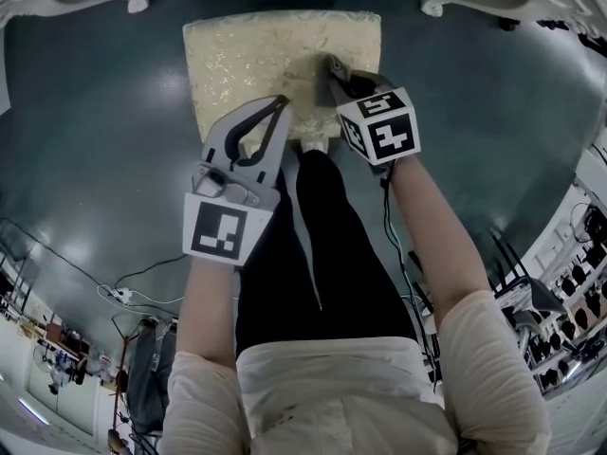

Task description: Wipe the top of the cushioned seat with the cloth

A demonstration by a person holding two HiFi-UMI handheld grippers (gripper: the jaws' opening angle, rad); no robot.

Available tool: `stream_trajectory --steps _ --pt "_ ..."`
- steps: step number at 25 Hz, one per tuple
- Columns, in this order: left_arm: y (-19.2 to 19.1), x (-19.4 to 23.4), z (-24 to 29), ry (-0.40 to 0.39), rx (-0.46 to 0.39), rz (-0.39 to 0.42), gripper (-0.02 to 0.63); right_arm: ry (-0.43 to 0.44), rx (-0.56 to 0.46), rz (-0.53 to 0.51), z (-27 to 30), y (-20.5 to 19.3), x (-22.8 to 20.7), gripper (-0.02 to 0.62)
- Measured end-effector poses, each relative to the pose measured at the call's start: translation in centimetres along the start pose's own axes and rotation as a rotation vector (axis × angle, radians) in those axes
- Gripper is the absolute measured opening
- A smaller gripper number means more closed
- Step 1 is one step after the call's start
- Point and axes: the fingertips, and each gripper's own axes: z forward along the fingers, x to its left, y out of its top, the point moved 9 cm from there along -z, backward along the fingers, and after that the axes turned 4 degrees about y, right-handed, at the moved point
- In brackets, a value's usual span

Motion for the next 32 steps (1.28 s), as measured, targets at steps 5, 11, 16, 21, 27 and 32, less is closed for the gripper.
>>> stream_trajectory --steps 5,11,16,21,27,32 --pt "0.3 -2.0 1.4 -0.003 0.000 0.017 0.003 -0.027 0.003 0.005 -1.3 -1.5 -2.4 0.028" --pt "1.0 -3.7 1.8 -0.022 -0.004 0.029 0.003 -0.090 0.032 0.024 -3.0 -2.7 -4.2 0.028" --pt "1.9 -4.3 1.4 -0.040 -0.001 0.059 0.003 -0.139 0.052 0.065 -4.6 -3.0 -4.9 0.028" --pt "2.6 -3.5 -1.1 -0.046 -0.023 0.082 0.003 -0.143 0.012 0.060 -6.0 -1.4 -2.2 0.028" --pt "2.6 -1.6 -4.6 -0.071 -0.045 0.099 0.003 -0.103 -0.025 0.059 -5.2 0.2 3.5 0.028" --pt "1.1 1.5 -7.7 -0.067 -0.025 0.092 0.003 -0.058 -0.033 0.075 -2.2 0.8 8.1 0.028"
